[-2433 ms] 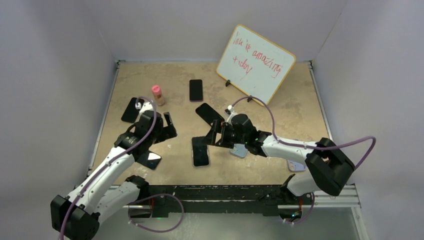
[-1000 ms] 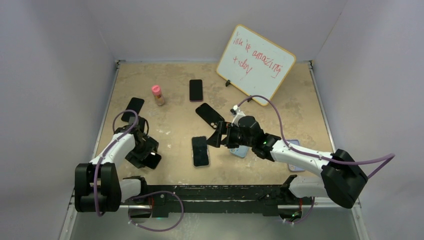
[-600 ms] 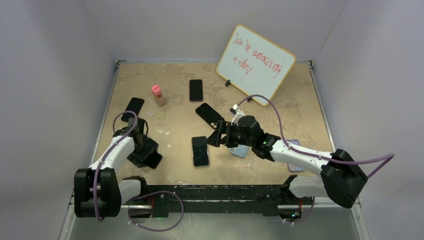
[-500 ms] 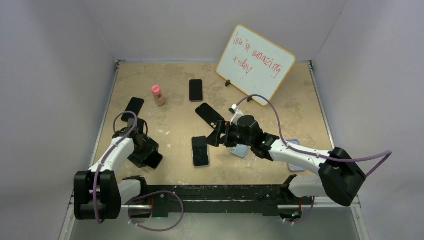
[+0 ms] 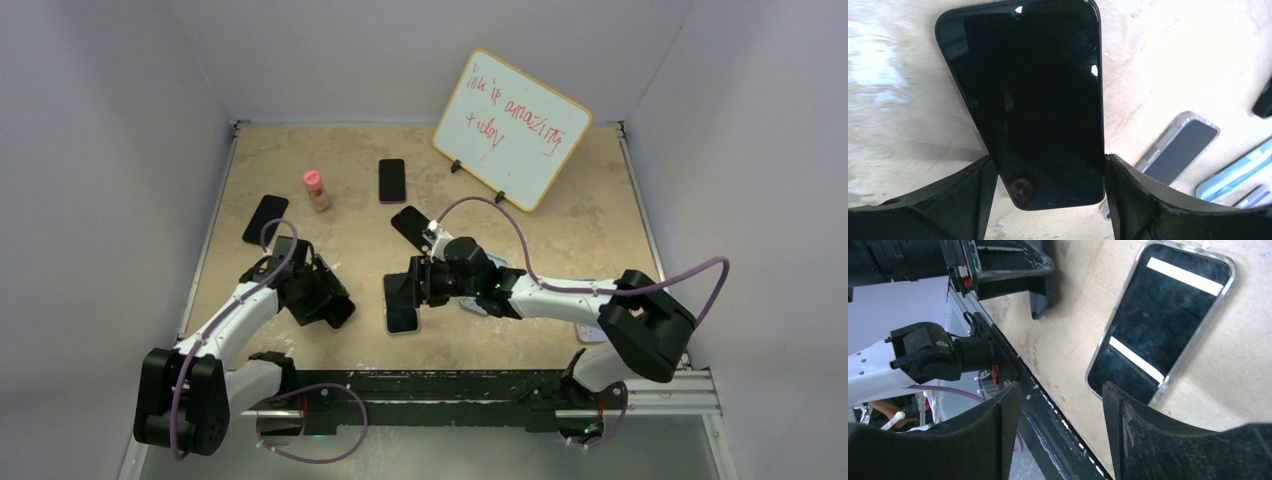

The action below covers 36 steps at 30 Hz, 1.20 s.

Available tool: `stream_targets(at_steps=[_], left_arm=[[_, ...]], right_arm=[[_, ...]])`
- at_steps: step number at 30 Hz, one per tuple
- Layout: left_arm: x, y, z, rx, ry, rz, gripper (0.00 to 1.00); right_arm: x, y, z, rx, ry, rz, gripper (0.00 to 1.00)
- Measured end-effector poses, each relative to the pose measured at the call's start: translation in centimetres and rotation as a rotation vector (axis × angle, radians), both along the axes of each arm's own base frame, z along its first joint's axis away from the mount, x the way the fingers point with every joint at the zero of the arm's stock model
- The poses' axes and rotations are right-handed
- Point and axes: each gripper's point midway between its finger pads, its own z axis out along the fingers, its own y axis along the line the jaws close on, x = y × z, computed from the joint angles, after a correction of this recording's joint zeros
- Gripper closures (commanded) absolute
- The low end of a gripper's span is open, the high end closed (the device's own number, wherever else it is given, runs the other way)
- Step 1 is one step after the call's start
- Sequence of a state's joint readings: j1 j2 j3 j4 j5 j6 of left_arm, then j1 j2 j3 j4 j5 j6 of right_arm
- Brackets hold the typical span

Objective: Put the phone into the phone case

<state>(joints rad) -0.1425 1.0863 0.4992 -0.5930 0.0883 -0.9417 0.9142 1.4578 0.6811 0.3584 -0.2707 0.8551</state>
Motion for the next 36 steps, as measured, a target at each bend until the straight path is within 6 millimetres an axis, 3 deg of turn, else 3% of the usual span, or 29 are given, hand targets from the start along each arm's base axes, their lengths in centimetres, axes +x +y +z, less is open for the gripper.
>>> stream_targets(at_steps=[10, 17, 24, 31, 34, 36], left_arm=[[0.8, -2.1, 0.8, -0.068, -0.08, -0.091, 0.69], [0.3, -2.9, 0.9, -0.119, -0.109, -0.134, 0.69], [0.2, -3.7, 1.2, -0.165, -0.129, -0.157, 0.71], [0.1, -4.2, 1.3, -0.192, -0.138, -0.175, 0.7], [0.0, -4.4, 1.4, -0.203, -0.143, -0.188, 0.6], [0.0, -4.4, 1.5, -0.203, -0.149, -0.196, 0.44]], right_arm=[[1.0, 4.7, -0.9, 0.013, 0.033, 0.082, 0.48], [0.2, 8.1, -2.0, 0.018, 0.071, 0.135, 0.53], [0.0, 9.0, -3.9, -0.008, 0.119, 0.13, 0.59], [0.3, 9.5, -4.3, -0.008, 0.135, 0.119, 0.74], [0.4, 9.7, -4.3, -0.004, 0.14, 0.115, 0.91], [0.4, 9.6, -4.5, -0.006, 0.148, 0.111, 1.0]])
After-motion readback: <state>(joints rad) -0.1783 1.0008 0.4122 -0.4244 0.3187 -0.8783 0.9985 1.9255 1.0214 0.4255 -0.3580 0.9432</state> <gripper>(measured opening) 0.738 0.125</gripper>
